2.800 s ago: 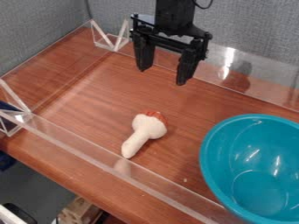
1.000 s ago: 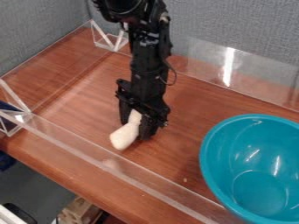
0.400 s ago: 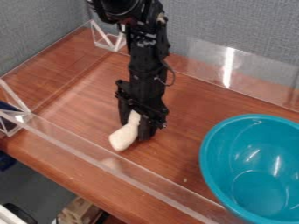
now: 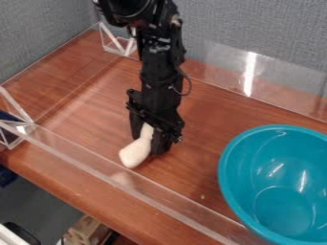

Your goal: Put the mushroom in the blue bowl

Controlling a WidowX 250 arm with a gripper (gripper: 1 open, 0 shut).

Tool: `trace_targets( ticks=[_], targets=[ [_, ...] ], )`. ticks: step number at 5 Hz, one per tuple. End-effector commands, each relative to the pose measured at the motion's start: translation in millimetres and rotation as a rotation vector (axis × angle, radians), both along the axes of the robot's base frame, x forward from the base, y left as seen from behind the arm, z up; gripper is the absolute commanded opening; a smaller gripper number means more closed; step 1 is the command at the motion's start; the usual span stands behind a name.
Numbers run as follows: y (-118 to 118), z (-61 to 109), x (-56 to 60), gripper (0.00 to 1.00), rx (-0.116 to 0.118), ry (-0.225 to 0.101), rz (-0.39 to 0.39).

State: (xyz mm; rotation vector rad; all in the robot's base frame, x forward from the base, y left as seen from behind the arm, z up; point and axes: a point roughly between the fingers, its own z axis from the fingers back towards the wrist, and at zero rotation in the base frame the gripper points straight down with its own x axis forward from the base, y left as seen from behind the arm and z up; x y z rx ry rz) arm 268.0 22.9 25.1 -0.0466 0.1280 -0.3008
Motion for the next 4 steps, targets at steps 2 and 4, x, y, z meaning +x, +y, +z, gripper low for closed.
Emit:
trace_targets(
  ticks=[2,4],
  targets=[
    [0.8,19.8,2.4,0.0,-0.004,-0.062,-0.012],
    [2.4,24.7,2.3,0.0,-0.01,-0.077,-0.021]
  ],
)
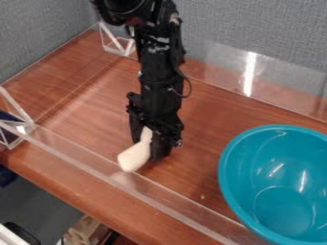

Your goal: Put the mushroom in the blue bowl

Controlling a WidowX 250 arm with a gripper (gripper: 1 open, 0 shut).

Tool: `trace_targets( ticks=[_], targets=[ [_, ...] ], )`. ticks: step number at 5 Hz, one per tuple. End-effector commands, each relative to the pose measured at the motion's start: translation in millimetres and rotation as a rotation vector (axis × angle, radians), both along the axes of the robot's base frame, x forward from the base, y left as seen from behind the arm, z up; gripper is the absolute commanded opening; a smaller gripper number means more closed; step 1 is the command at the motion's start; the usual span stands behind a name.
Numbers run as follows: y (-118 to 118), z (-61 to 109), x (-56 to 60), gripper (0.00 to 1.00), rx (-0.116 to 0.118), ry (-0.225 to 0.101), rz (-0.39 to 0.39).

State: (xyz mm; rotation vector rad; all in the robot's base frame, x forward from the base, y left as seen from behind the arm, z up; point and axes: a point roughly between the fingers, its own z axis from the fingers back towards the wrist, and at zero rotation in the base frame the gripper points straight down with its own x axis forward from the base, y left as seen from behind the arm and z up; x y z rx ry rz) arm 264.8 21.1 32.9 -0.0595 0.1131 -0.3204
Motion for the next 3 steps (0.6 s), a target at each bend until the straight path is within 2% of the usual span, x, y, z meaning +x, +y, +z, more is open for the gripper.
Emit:
trace_targets(
  ticks=[1,3],
  targets=[
    [5.1,19.3,5.4,0.0,0.003,-0.073,-0.005],
    [5.7,24.6,5.5,0.0,0.007,-0.082,-0.007]
  ],
)
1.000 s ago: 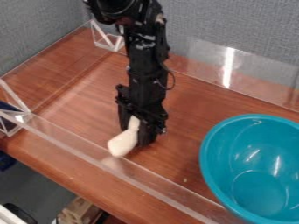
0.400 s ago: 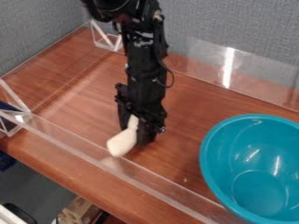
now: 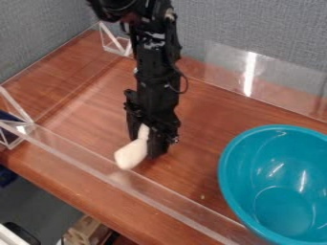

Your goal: Put the mushroom in the blue bowl

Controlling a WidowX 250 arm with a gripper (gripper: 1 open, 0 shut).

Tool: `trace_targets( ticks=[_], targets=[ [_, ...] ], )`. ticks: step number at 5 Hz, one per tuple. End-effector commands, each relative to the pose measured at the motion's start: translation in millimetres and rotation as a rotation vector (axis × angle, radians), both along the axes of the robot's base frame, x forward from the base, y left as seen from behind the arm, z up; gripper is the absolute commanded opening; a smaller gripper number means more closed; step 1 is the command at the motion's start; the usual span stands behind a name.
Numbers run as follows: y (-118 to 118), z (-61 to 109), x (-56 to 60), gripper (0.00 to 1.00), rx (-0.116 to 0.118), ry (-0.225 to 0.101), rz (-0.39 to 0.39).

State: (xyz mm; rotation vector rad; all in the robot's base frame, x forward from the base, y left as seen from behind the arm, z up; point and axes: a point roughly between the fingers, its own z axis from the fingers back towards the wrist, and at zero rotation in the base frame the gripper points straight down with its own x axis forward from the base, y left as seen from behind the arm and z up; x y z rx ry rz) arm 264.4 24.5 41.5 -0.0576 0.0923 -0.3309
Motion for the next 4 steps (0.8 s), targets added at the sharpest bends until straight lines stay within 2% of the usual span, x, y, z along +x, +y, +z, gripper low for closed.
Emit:
trace_targets(
  ticks=[1,4],
  targets=[
    [2,18.9,5.9,0.0,0.015,-0.062,0.004],
    [0,33.4,7.2,0.0,0.036,-0.076,0.01]
  ],
)
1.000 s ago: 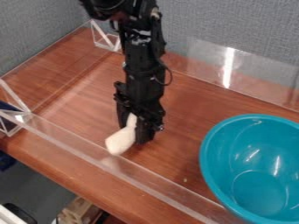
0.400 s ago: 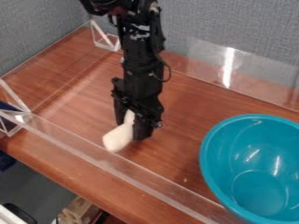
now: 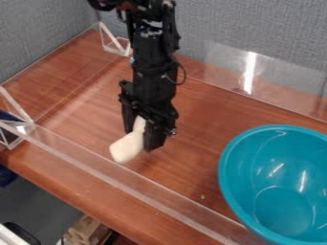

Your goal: Put the mushroom in the blue bowl

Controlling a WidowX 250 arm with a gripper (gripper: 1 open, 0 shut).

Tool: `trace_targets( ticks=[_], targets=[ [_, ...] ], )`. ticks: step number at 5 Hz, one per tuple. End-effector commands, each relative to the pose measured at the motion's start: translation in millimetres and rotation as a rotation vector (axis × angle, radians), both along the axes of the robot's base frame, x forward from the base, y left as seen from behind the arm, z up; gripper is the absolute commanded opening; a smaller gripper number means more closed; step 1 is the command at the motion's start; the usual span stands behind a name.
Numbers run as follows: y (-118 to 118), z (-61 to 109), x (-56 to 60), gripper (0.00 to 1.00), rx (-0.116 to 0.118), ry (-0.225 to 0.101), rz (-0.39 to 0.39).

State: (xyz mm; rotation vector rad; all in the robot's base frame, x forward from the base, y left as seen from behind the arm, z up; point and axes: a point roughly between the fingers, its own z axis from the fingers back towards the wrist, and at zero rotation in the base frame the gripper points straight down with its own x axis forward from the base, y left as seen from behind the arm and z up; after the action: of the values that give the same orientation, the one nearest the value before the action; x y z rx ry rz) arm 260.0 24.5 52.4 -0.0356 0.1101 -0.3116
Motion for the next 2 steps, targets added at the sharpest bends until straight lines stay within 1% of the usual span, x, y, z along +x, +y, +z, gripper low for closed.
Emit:
trace_targets(
  ticks=[1,2],
  targets=[
    [-3.7,29.7,12.6,0.0,0.018,-0.099,-0.01],
    [-10.4,35.5,13.5,0.0,0.02,-0.107,-0.017]
  ],
)
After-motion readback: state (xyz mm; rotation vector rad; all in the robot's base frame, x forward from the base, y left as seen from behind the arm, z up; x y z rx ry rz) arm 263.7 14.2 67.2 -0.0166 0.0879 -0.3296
